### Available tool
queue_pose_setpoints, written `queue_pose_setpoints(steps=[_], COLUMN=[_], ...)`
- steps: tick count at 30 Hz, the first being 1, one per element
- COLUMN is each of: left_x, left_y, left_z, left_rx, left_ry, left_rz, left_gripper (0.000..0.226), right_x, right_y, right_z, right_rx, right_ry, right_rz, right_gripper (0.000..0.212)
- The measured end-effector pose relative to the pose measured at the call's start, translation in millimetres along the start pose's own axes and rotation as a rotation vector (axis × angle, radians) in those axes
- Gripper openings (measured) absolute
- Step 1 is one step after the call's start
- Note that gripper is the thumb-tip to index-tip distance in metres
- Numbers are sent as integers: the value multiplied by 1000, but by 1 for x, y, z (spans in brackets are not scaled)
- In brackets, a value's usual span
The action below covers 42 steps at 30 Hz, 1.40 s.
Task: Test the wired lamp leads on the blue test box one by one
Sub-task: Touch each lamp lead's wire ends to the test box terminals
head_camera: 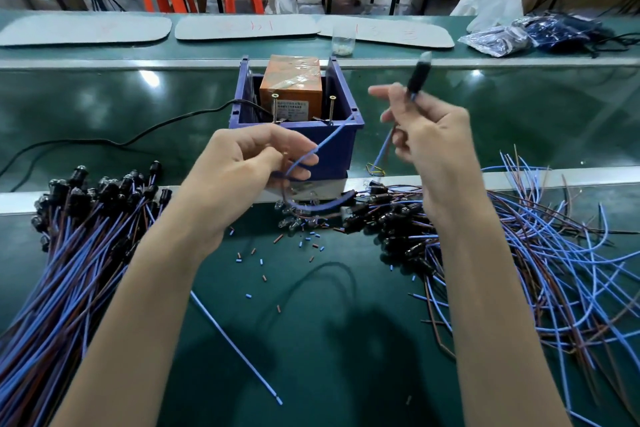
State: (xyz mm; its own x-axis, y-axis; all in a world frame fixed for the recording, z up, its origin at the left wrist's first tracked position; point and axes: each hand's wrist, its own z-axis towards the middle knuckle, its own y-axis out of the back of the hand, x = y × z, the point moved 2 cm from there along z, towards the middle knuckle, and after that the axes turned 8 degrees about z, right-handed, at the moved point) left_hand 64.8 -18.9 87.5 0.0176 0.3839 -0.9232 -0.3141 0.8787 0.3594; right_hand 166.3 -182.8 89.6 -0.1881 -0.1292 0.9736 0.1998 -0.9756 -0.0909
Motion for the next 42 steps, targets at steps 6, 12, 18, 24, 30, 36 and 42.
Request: queue_pose_setpoints(steps=[6, 12, 18, 24, 30, 36, 42], left_x=[-6, 15, 78, 102, 101, 94, 87], left_y=[16, 43, 86, 96, 86, 82, 91], left_z=[-5, -1, -2, -8, -6, -5, -2], left_rx=[74, 128, 329, 456, 456, 391, 316], left_ry=[-33, 96, 492, 695, 659, 613, 550], left_rz=[97, 431, 873, 791, 808, 868, 879], left_gripper=[43, 40, 12, 33, 13, 12, 17], right_x=[17, 15, 25, -20, -43, -30, -19], right_y=[10, 10, 33, 52, 47, 45, 15], right_z=[-2, -7, -5, 10, 12, 12, 2], right_rx=[-336, -452, -688, -93, 134, 183, 537], right_ry=[548, 727, 736, -165, -404, -217, -36], right_rz=[-305, -749, -725, -1016, -1072, -1023, -759], right_gripper=[25, 32, 22, 18, 37, 43, 28])
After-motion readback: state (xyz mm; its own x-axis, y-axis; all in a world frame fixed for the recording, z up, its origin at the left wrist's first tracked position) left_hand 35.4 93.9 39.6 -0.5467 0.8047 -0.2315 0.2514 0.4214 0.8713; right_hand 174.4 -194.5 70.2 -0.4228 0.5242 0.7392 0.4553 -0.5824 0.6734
